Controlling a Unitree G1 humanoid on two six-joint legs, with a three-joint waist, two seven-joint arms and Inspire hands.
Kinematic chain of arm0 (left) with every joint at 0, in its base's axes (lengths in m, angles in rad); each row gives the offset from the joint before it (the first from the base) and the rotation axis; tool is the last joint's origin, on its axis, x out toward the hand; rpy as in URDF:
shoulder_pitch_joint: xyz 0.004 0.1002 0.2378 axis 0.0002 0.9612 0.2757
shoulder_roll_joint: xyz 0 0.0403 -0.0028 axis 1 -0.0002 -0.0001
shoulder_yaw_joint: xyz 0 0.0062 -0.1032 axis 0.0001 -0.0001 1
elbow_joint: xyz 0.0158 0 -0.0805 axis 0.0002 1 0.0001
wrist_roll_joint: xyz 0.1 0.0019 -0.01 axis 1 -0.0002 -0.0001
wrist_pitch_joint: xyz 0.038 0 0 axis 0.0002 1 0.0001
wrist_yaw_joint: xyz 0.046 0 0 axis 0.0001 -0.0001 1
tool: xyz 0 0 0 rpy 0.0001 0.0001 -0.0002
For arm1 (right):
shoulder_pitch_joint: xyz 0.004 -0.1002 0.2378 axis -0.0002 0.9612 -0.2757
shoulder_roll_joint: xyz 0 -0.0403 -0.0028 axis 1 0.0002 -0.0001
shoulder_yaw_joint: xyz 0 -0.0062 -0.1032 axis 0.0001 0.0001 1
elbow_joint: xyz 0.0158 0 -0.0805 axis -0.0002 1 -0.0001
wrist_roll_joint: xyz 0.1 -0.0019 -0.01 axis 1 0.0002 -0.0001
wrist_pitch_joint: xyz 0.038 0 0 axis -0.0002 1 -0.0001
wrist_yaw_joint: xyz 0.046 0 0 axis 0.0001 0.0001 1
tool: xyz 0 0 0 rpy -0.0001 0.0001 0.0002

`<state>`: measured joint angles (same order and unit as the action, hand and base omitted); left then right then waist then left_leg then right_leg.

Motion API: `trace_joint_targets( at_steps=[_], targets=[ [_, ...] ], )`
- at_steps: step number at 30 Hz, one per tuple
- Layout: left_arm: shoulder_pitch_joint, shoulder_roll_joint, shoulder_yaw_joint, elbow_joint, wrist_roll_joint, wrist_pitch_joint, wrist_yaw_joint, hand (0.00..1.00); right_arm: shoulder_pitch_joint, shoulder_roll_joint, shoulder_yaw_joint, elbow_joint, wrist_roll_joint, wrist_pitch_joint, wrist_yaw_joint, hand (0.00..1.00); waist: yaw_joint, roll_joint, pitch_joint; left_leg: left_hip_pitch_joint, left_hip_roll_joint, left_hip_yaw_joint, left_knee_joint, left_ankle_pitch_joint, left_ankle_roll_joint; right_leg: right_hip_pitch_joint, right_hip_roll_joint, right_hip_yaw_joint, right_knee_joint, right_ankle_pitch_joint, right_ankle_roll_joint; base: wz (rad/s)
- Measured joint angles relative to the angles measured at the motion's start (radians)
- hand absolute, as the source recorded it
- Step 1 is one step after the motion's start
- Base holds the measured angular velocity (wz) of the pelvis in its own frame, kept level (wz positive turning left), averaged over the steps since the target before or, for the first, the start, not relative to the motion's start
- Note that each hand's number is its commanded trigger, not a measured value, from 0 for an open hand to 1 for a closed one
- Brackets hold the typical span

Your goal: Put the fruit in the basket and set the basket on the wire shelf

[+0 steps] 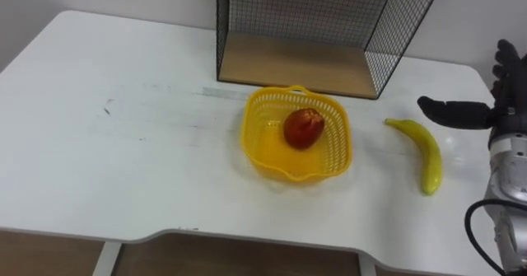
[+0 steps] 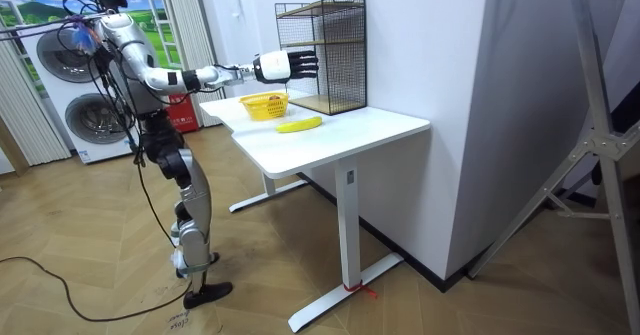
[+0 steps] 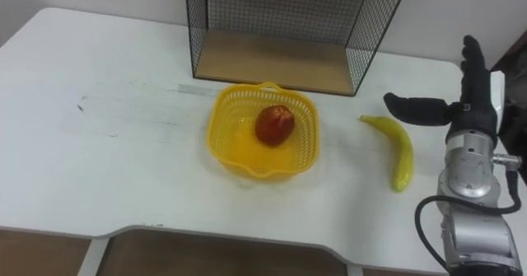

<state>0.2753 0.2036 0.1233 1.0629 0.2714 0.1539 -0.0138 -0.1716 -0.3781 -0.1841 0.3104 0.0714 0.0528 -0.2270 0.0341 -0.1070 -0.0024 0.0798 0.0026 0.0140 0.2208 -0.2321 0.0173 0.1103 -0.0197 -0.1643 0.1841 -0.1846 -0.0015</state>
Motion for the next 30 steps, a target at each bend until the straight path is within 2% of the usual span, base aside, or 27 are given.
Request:
trace_joint_targets(
  at_steps=[1,5,8,14,18,23,30],
  targets=[
    [0.0,0.0,0.002,-0.001,0.002,0.0,0.003,0.0,-0.006,-0.004,0.0,0.008,-0.002,0.014,0.0,0.0,0.001,0.001,0.0005,0.0,0.0,0.0,0.0,0.0,0.0,-0.001,0.0,0.0,0.001,0.0,0.0,0.0],
    [0.002,-0.004,0.059,-0.004,0.006,0.0,0.001,0.0,-0.035,-0.018,-0.004,0.049,-0.003,0.021,0.002,0.0,0.002,0.001,0.0005,-0.005,0.0,-0.002,-0.002,0.0,0.0,-0.005,0.001,-0.001,0.001,0.0,0.0,0.0],
    [0.003,-0.003,0.069,-0.007,0.006,0.0,-0.001,0.0,-0.067,-0.049,-0.004,0.095,-0.002,0.034,0.017,0.0,0.0,0.0,0.0002,-0.007,-0.002,-0.002,-0.001,0.0,0.0,-0.006,0.0,-0.001,0.0,0.0,0.0,0.0],
    [0.005,-0.003,0.068,-0.008,0.005,0.002,-0.021,0.0,-0.115,-0.086,-0.004,0.159,0.003,0.037,0.049,0.0,0.002,-0.003,-0.0008,-0.008,-0.001,-0.006,0.003,0.0,0.0,-0.006,0.0,-0.005,-0.001,0.0,0.0,0.0],
    [0.006,-0.001,0.068,-0.008,-0.003,0.009,-0.024,0.0,-0.146,-0.096,-0.004,0.24,0.003,0.04,0.07,0.0,-0.001,-0.002,-0.001,-0.008,-0.002,-0.015,0.004,0.0,0.0,-0.003,-0.001,-0.015,0.001,0.0,0.0,0.06],
    [0.003,0.002,0.068,-0.008,0.004,0.024,-0.037,0.0,-0.159,-0.096,-0.004,0.336,-0.004,0.067,0.133,0.0,-0.007,0.003,-0.0002,-0.014,-0.004,-0.029,0.007,0.0,-0.001,0.004,-0.005,-0.039,-0.001,0.0,0.0,0.11],
    [0.0,0.005,0.072,-0.011,0.006,0.039,-0.037,0.0,-0.16,-0.097,-0.004,0.384,-0.043,0.092,0.213,0.0,-0.002,0.008,-0.0013,-0.017,-0.008,-0.031,0.011,0.001,0.0,0.002,-0.007,-0.036,0.0,-0.001,0.001,0.01]
  ],
)
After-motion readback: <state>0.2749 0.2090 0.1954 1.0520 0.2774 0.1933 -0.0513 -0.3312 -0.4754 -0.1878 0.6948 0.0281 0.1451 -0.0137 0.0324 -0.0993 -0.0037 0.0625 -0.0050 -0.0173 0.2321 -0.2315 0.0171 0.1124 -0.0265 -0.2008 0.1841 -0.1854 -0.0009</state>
